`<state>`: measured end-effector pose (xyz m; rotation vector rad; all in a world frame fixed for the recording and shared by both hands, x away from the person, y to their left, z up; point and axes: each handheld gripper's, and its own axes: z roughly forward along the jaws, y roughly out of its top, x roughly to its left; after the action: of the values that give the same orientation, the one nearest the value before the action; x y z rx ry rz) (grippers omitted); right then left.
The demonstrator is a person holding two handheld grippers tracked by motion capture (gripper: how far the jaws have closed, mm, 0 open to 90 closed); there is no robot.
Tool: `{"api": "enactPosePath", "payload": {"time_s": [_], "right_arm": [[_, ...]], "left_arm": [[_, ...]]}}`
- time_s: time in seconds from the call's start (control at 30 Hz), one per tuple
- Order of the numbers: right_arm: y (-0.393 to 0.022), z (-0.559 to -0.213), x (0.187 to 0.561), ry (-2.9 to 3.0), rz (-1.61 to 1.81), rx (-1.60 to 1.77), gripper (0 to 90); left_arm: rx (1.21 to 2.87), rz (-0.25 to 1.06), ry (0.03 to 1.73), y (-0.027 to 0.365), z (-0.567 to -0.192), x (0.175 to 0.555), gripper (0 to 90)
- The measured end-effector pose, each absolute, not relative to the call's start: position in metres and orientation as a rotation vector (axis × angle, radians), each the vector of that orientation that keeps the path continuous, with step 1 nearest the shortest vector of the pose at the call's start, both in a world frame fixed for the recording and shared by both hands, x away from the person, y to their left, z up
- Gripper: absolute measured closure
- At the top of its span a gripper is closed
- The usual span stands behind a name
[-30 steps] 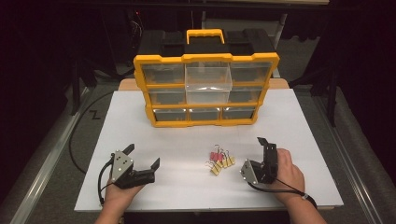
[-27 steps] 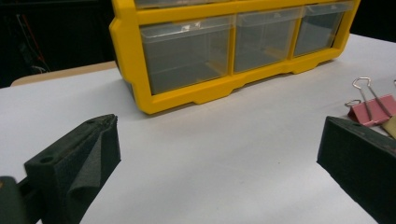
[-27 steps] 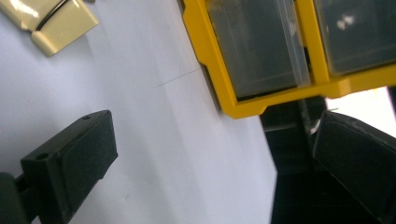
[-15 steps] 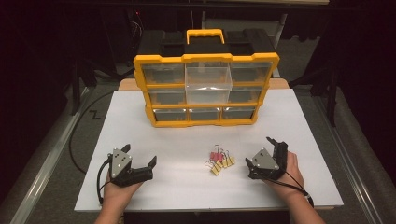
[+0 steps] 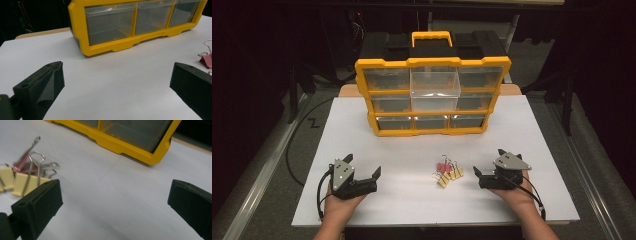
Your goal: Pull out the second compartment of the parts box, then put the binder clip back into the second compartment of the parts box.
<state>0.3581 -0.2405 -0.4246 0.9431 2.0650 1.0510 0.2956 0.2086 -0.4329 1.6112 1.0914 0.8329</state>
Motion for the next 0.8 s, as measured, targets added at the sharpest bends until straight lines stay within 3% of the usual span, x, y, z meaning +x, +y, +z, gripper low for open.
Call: {"api": "enactPosePath", "payload": {"time_s": [0.3,0.8], "right_arm": [[-0.244,-0.423,0.362,2.061,1.217,1.090,0.8],[-0.253,-0.420,0.371,2.080,1.161,1.142,0.9]], "left_arm": [[1.608,0.813,1.095,0.209,-0.434,0.298,0.3],[1.604,0.828,1.081,0.210,-0.432,0.293,0.3]]}}
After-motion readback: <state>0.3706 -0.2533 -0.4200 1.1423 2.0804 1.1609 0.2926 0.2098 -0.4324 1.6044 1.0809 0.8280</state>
